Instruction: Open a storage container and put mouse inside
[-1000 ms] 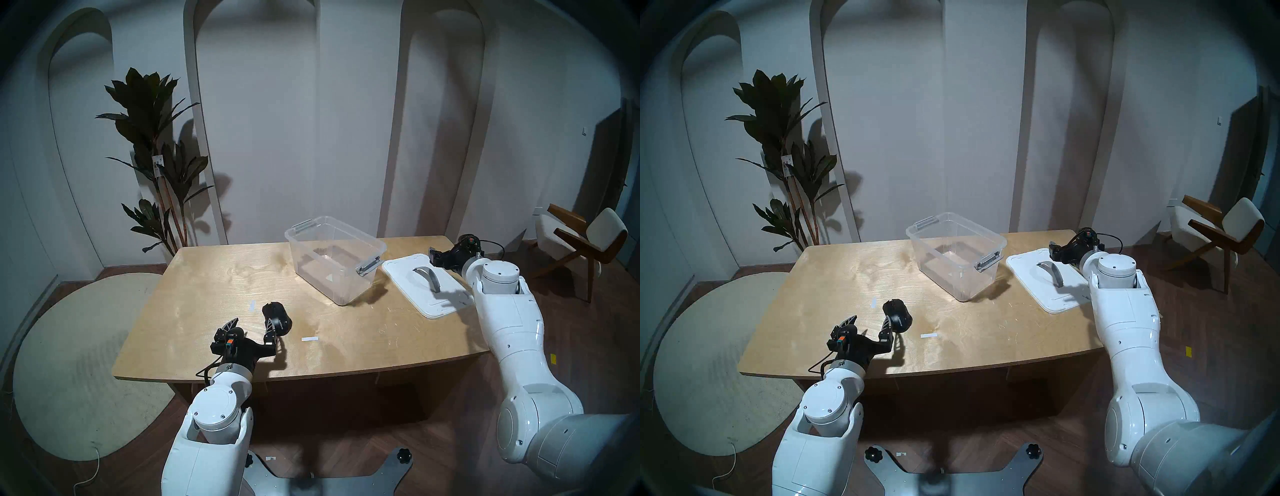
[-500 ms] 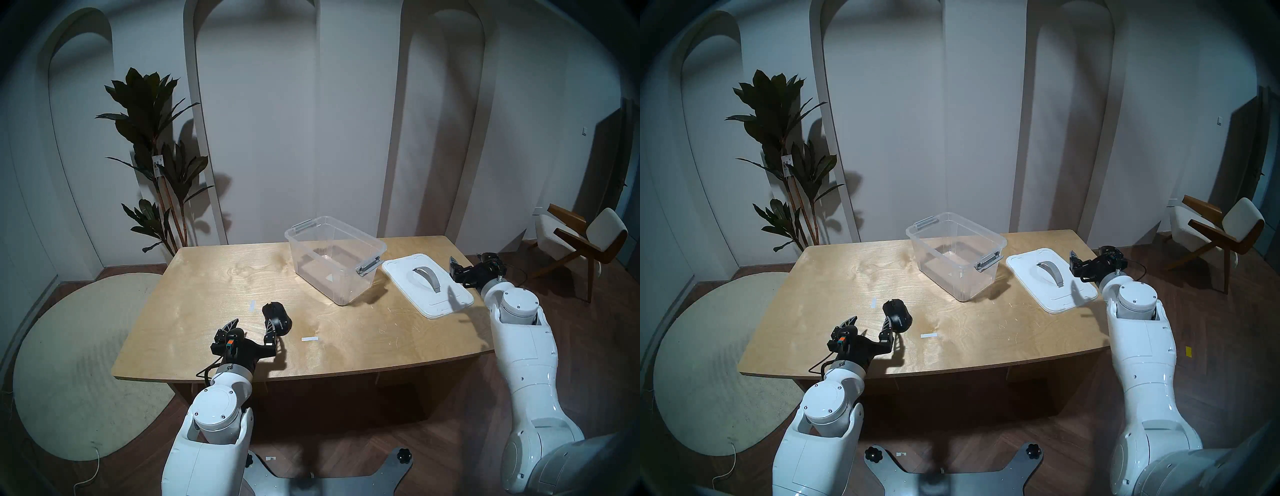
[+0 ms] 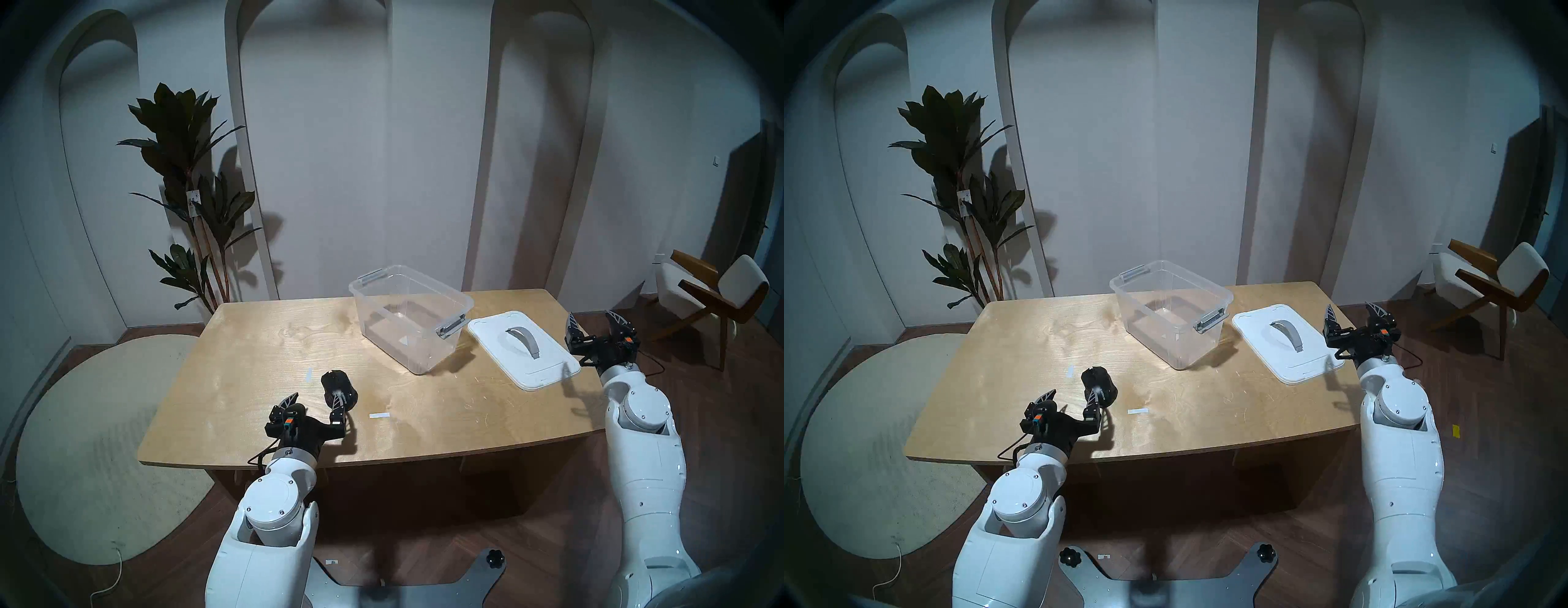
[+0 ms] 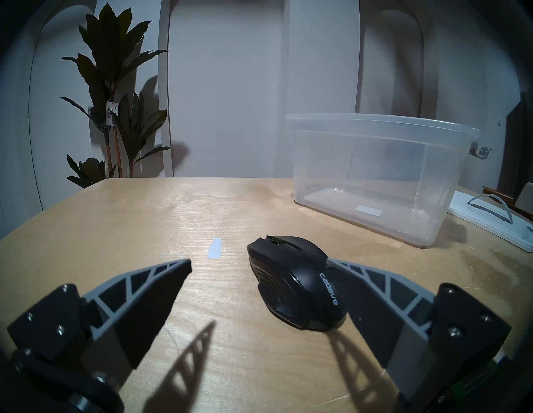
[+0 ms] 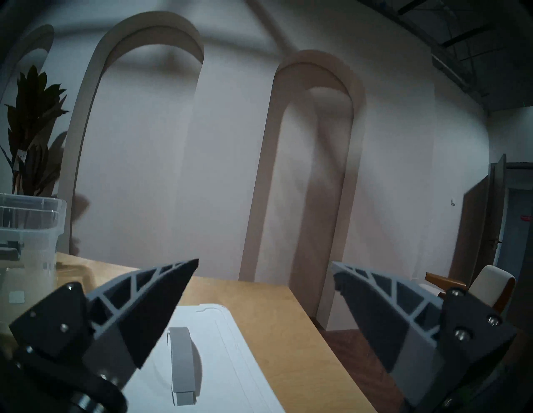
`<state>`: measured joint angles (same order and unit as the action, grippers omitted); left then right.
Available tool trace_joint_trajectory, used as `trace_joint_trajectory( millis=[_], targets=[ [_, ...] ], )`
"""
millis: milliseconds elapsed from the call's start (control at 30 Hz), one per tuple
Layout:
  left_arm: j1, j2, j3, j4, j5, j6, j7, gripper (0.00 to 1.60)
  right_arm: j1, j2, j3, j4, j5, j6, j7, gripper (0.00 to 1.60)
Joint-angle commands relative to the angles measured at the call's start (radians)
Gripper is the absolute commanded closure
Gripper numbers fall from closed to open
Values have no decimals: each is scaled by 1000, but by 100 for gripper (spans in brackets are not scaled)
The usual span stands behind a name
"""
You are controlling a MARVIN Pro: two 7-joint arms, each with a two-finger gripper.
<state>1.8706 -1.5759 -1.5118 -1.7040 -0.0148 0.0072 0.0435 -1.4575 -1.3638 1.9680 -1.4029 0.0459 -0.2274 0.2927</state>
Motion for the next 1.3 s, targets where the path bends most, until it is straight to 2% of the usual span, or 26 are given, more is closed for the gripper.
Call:
trace_joint_trajectory(
  millis=[0, 200, 233, 433, 667, 833, 900, 1267],
  targets=[
    [-15, 9, 54, 8, -1, -6, 51, 0, -95, -76, 32, -118, 33, -122, -25, 0],
    [-22, 31, 121, 18, -4, -20, 131, 0, -160, -130, 52, -195, 46, -223, -49, 0],
    [-23, 36, 134, 20, -7, -22, 150, 0, -162, -134, 56, -195, 44, -219, -55, 0],
    [-40, 73, 225, 38, -27, -44, 284, 0, -132, -135, 63, -103, 49, -331, -63, 0],
    [-73, 98, 300, 66, -56, -63, 421, 0, -110, -135, 65, -47, 50, -437, -62, 0],
    [-118, 111, 361, 111, -74, -71, 509, 0, -96, -132, 65, -11, 52, -506, -60, 0],
    [-150, 116, 398, 132, -86, -76, 567, 0, -86, -127, 63, 17, 55, -562, -58, 0],
    [-215, 108, 459, 129, -77, -67, 676, 0, -63, -119, 63, 71, 65, -651, -44, 0]
  ],
)
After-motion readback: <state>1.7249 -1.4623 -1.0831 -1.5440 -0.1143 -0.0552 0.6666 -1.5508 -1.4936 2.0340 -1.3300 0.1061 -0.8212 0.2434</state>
